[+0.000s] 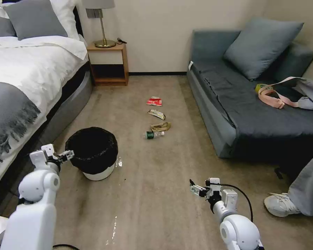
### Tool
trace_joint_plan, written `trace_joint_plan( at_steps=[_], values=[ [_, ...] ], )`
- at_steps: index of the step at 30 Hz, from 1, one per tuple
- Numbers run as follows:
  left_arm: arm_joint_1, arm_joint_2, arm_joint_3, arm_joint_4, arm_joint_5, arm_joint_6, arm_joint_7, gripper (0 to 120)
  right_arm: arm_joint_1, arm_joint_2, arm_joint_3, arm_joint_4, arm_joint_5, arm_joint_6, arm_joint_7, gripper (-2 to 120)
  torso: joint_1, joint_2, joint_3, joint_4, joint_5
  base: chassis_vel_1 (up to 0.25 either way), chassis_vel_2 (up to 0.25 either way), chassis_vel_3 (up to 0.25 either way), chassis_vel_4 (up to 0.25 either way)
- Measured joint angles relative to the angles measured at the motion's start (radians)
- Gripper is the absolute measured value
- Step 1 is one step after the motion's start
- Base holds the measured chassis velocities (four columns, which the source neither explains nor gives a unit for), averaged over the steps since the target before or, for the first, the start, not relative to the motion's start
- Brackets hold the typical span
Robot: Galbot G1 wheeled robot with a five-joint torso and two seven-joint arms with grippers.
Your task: Pick up the trash bin, then pick up the garbage on the floor and place it into the trash bin.
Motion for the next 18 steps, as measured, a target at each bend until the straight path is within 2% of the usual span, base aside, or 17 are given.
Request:
trace_joint_plan(
  at_steps=[5, 7, 8, 11, 12, 18],
  values=[
    [-0.058, 0.032, 0.007, 0.058, -0.048, 0.013, -0.007, 99, 0.0, 0.004, -0.002, -0.002, -0.008, 0.0, 0.0, 100, 0.0, 0.0, 0.0, 0.0002, 0.0, 0.0, 0.0, 0.0, 0.0],
    [-0.098, 0.047, 0.02, 0.099, -0.062, 0.023, -0.009, 98, -0.001, 0.009, -0.003, -0.004, -0.015, 0.001, 0.0, 100, 0.0, 0.0, 0.0, 0.0001, 0.0, 0.0, 0.0, 0.0, 0.0],
    [-0.098, 0.047, 0.02, 0.099, -0.062, 0.023, -0.009, 98, -0.001, 0.009, -0.003, -0.004, -0.015, 0.001, 0.0, 100, 0.0, 0.0, 0.0, 0.0001, 0.0, 0.0, 0.0, 0.0, 0.0],
    [-0.136, 0.06, 0.043, 0.141, -0.065, 0.026, -0.012, 99, -0.004, 0.014, -0.003, -0.005, -0.018, 0.001, 0.0, 100, 0.0, 0.0, 0.0, 0.0, -0.0001, 0.0, 0.0, 0.0, 0.0],
    [-0.167, 0.072, 0.062, 0.176, -0.066, 0.026, -0.014, 99, -0.008, 0.016, -0.003, -0.005, -0.021, 0.002, -0.001, 100, 0.0, 0.0, 0.0, 0.0, -0.0001, 0.0, 0.0, 0.0, 0.0],
    [-0.228, 0.096, 0.118, 0.254, -0.061, 0.027, -0.016, 100, -0.017, 0.021, 0.0, 0.0, -0.026, 0.004, -0.001, 100, 0.0, 0.0, 0.0, 0.0, -0.0003, 0.0, 0.0, 0.0, 0.0]
  ],
)
